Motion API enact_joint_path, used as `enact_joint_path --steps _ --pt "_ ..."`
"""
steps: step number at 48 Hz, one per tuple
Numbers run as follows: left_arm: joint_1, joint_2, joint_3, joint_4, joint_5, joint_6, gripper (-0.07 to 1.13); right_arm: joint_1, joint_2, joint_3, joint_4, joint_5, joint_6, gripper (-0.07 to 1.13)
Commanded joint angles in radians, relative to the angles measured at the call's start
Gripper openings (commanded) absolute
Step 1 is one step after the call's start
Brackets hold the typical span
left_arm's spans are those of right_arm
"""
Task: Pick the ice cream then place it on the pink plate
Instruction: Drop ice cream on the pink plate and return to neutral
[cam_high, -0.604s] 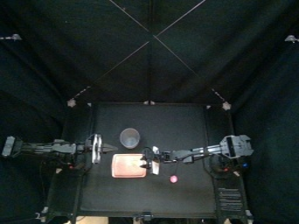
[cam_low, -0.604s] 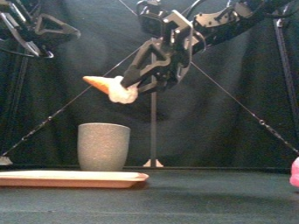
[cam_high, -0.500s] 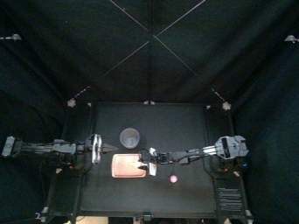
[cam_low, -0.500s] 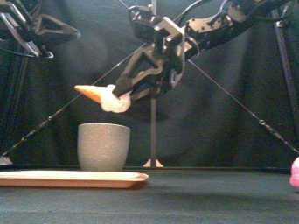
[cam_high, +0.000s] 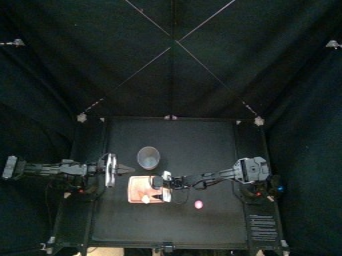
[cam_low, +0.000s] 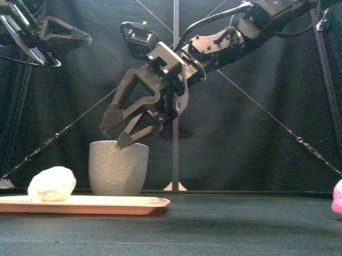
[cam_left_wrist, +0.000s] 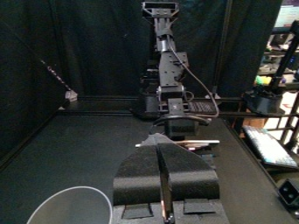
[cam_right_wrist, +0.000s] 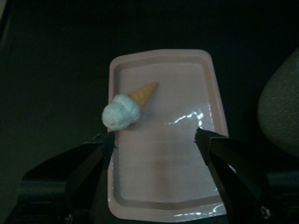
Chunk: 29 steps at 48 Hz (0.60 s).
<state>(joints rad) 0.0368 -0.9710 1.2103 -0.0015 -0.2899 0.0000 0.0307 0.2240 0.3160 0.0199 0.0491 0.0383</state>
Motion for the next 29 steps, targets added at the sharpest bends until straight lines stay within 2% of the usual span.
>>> enact_joint_path --steps 1,12,20,29 --pt "0.0 0.003 -0.012 0.003 -0.005 0.0 -0.02 -0.037 -0.14 0.038 -0.017 -0.032 0.005 1.05" --pt "0.002 0.002 -0.012 0.003 -0.005 0.002 -0.02 -0.084 -0.387 0.252 -0.063 -0.232 0.003 1.05" --pt "0.003 -0.005 -0.009 0.003 -0.005 0.002 -0.02 -0.078 -0.552 0.422 -0.069 -0.411 -0.002 1.05" --pt "0.006 -0.015 -0.003 0.003 -0.005 0.002 -0.02 -0.058 -0.733 0.56 -0.084 -0.445 -0.002 1.05"
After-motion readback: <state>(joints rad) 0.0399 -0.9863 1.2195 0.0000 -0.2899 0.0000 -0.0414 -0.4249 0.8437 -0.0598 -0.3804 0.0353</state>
